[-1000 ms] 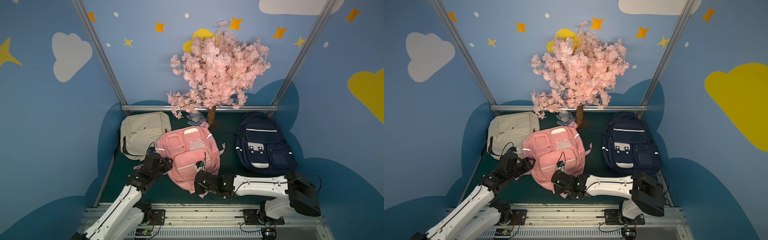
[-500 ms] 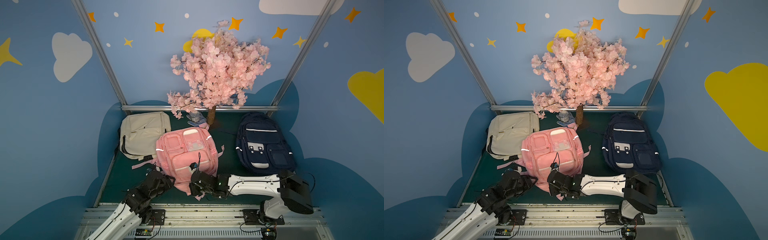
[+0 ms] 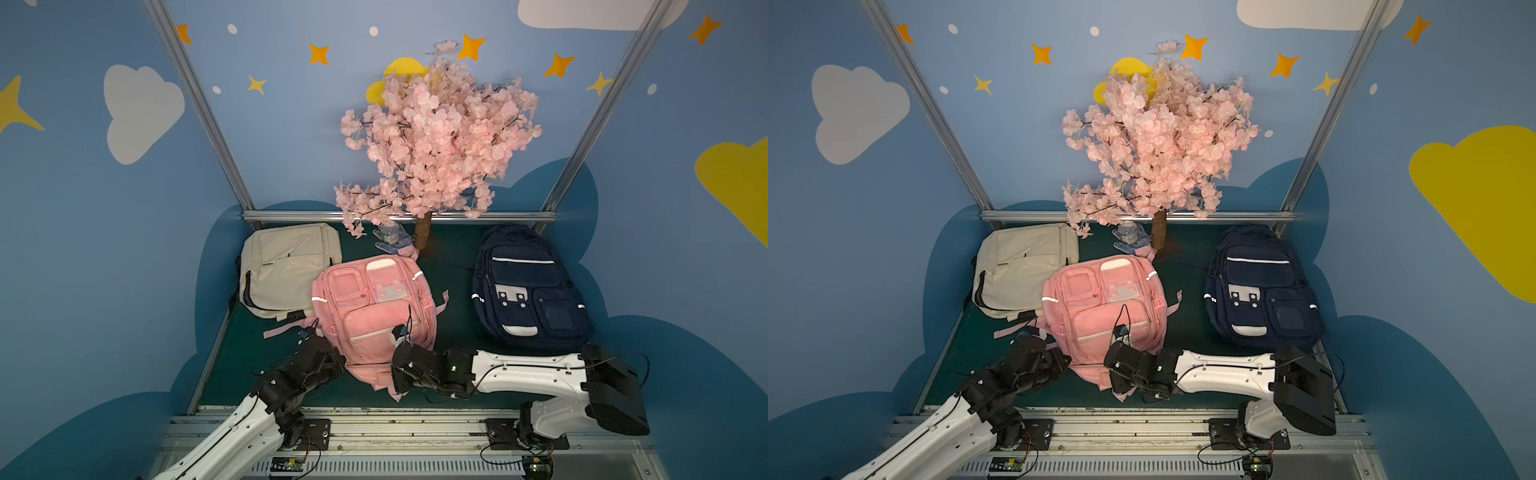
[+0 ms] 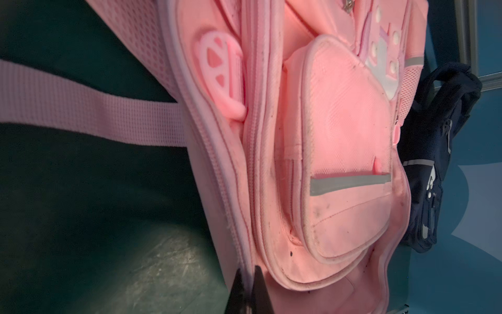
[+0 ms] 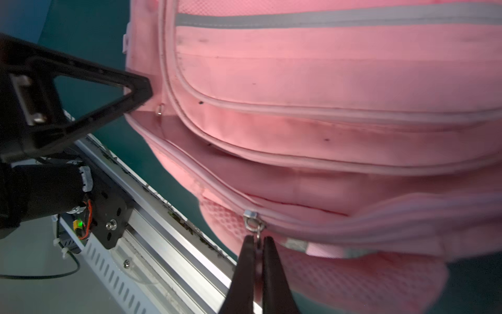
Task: Zip up the backpack
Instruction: Zip the zipper on the backpack.
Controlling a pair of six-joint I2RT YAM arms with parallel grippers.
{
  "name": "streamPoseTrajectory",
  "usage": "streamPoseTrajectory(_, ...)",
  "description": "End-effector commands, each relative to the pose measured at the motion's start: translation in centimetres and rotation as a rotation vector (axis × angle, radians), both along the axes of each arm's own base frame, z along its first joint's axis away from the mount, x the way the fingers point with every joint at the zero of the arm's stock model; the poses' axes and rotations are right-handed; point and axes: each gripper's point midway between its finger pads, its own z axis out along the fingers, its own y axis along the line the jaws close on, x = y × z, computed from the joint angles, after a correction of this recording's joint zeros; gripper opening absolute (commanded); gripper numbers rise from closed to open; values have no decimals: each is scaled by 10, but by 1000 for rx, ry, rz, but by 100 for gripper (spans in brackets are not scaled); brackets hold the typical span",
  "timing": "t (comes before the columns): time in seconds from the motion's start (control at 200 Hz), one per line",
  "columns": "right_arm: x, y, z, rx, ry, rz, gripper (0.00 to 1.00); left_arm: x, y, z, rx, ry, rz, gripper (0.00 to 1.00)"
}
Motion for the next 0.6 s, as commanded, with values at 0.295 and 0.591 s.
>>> streamPoseTrajectory(0.295, 34, -90, -9, -7, -55, -157, 0, 4, 30, 15, 158, -35, -8, 18)
streamPoseTrajectory(0.591, 33, -61, 22, 82, -85, -68, 0, 29, -23, 99, 175, -188, -369, 59)
